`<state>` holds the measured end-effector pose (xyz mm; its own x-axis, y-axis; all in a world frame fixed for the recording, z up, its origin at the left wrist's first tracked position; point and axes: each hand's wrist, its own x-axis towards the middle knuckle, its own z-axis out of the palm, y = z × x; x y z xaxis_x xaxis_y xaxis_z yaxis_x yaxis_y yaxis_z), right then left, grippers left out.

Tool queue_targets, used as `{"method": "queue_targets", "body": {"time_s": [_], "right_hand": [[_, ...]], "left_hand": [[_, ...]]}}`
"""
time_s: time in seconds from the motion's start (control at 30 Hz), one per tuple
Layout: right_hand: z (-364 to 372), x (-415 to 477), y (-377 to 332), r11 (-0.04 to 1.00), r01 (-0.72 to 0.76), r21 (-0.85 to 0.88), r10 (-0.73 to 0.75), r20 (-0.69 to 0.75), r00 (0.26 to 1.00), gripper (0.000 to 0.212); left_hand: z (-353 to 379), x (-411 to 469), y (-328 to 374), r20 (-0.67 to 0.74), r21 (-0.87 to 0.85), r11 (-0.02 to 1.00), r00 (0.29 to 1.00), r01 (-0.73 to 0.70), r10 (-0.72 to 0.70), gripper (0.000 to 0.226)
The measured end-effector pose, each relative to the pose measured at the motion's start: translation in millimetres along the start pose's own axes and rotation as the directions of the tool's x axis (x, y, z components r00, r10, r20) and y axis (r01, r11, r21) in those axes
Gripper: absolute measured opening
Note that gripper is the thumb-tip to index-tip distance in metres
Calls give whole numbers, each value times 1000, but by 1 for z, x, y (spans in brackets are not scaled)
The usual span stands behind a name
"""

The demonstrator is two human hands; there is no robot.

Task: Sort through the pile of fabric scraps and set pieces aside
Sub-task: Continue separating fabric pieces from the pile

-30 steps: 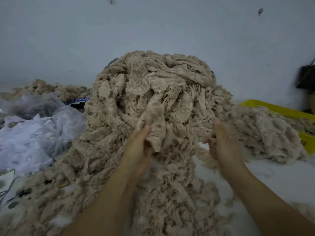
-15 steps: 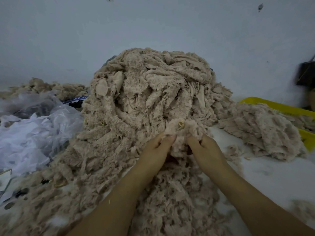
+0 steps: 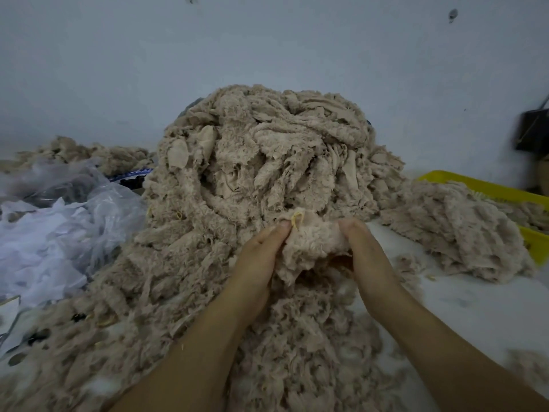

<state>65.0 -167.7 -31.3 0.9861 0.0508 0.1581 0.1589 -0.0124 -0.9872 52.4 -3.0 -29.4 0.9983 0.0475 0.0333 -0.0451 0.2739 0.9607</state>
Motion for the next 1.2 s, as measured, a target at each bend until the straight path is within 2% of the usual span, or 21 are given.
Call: {"method": "queue_targets", "body": {"time_s": [0.07,0.13,0.27,0.3,0.37,0.43,0.5,0.57,0.67,0.77,0.87,0.9,0.93,1.0,1.03,1.07,1.1,1.13,1.17,1.2], "right_hand": [[0,-4,-2,979,165,-121,-167,-14,986,34],[1,-7,-8,934,303,-189,-303,30,953,34],[8,-8,-6,804,453,-385,-411,192,891,25],[8,-6,-4,798,444,-407,-419,154,895,24],[1,-1,-3,868,318,-382,-361,-45,931,27],[-13,5,-4,937,180,-301,-256,-238,937,33],[-23,9,-4,967,71,-243,-148,-314,938,41],[-23,5,-5,984,45,-174,-88,-251,964,53],[-8,-5,-7,967,152,-204,-160,-23,987,67],[8,-10,-7,937,162,-309,-133,111,985,55],[10,-10,2,979,85,-188,-42,222,974,38],[9,-11,6,982,81,-170,-39,241,970,28],[8,-10,6,969,106,-223,-49,248,968,16],[7,-8,3,958,111,-263,-47,237,970,14],[3,-4,-1,986,81,-145,-58,157,986,17],[-3,-1,-9,995,54,80,-57,30,998,19],[-13,4,-16,936,97,337,-77,-71,994,16],[-23,8,-23,802,164,574,-90,-156,984,25],[-31,12,-24,685,192,703,-51,-216,975,53],[-35,12,-23,699,160,697,5,-229,973,73]], "left_hand": [[0,-2,-1,0,59,998,1000,-12,12,32],[1,-6,-1,11,161,985,998,-57,56,48],[5,-13,0,104,321,934,986,-154,127,66],[6,-14,0,124,341,927,985,-154,118,63],[6,-14,0,121,308,945,990,-110,75,53],[5,-12,2,80,172,984,996,-53,40,49],[3,-8,5,55,40,997,997,-58,56,38],[0,-5,7,1,-40,997,998,-69,70,30],[-2,-2,6,-63,-85,991,993,-100,95,29],[-2,-3,3,-9,-39,988,989,-146,146,32],[-1,-6,-3,151,104,987,983,-125,109,49],[-1,-6,-5,145,155,982,986,-110,87,55],[-1,-4,-5,106,188,978,992,-90,71,59],[-4,-1,-3,-10,199,978,998,-58,61,61],[-4,1,-2,-70,193,979,995,-62,76,57],[-5,3,-1,-126,201,977,987,-69,96,53],[-6,6,-1,-173,224,972,979,-68,109,48],[-6,7,-2,-204,257,964,971,-69,124,43],[-6,7,-4,-206,310,947,967,-79,148,37],[-6,7,-7,-175,390,915,967,-102,183,33]]}}
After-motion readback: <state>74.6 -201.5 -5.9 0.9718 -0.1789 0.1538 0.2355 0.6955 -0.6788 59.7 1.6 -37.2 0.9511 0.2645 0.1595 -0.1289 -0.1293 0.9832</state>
